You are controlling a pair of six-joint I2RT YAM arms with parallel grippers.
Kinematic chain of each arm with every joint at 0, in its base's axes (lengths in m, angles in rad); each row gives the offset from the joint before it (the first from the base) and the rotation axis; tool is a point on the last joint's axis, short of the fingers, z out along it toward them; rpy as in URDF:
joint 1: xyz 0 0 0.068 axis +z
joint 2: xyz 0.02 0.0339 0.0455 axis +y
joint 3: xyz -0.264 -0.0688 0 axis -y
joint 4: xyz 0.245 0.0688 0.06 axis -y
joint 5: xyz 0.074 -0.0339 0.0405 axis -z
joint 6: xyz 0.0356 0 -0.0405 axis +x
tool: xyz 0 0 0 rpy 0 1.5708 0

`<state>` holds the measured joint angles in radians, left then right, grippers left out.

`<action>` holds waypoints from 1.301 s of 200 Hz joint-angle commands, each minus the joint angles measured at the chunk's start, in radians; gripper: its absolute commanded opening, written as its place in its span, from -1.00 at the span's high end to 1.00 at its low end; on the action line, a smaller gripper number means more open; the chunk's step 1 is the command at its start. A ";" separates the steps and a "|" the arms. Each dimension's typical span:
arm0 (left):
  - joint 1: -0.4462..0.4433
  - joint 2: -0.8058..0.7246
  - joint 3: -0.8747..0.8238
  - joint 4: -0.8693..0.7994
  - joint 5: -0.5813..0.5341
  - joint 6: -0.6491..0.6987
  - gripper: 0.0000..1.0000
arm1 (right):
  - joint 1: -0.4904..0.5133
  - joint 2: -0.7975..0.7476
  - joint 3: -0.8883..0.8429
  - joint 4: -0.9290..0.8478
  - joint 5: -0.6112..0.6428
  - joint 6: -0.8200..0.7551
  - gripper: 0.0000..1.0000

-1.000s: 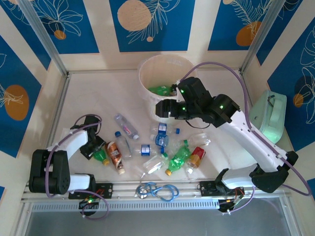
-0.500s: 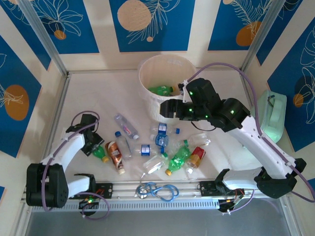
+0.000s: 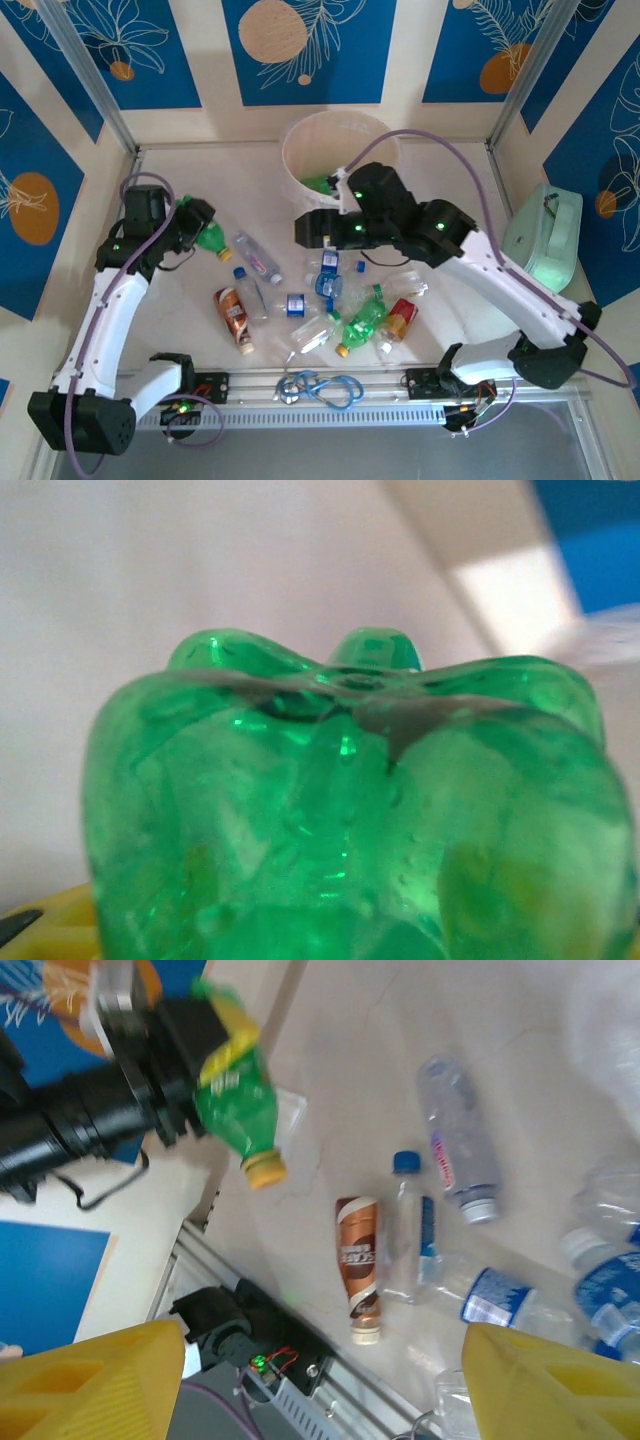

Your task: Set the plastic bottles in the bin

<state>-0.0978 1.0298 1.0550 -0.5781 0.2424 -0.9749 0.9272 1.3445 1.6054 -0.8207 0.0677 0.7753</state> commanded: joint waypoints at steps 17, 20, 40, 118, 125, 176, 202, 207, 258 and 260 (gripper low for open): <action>-0.103 0.059 0.045 0.490 0.277 -0.246 -0.17 | 0.039 0.044 0.050 0.082 -0.072 0.042 -0.46; -0.112 0.065 0.048 0.521 0.287 -0.263 -0.17 | 0.038 0.044 0.050 0.085 -0.071 0.043 -0.46; -0.172 0.105 0.063 0.684 0.338 -0.341 -0.18 | 0.033 0.045 0.051 0.094 -0.077 0.050 -0.47; -0.298 0.144 0.007 0.976 0.366 -0.471 -0.23 | -0.054 0.026 0.033 0.126 -0.149 0.083 -0.41; -0.307 0.152 0.004 0.994 0.373 -0.482 -0.23 | -0.062 0.021 0.029 0.132 -0.156 0.084 -0.40; -0.364 0.197 0.015 1.051 0.399 -0.494 -0.22 | -0.118 -0.031 -0.043 0.220 -0.219 0.126 -0.17; -0.375 0.212 0.009 1.090 0.390 -0.520 -0.23 | -0.125 -0.041 -0.054 0.221 -0.227 0.130 0.00; -0.376 0.213 0.009 1.092 0.389 -0.522 -0.22 | -0.125 -0.042 -0.057 0.221 -0.228 0.129 0.01; -0.390 0.227 0.010 1.102 0.383 -0.524 -0.22 | -0.125 -0.049 -0.078 0.237 -0.246 0.132 0.14; -0.390 0.229 0.011 1.103 0.383 -0.524 -0.22 | -0.126 -0.049 -0.078 0.238 -0.246 0.132 0.15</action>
<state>-0.4713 1.2526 1.0664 0.4587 0.6132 -1.4879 0.8047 1.3163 1.5410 -0.5983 -0.1486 0.9020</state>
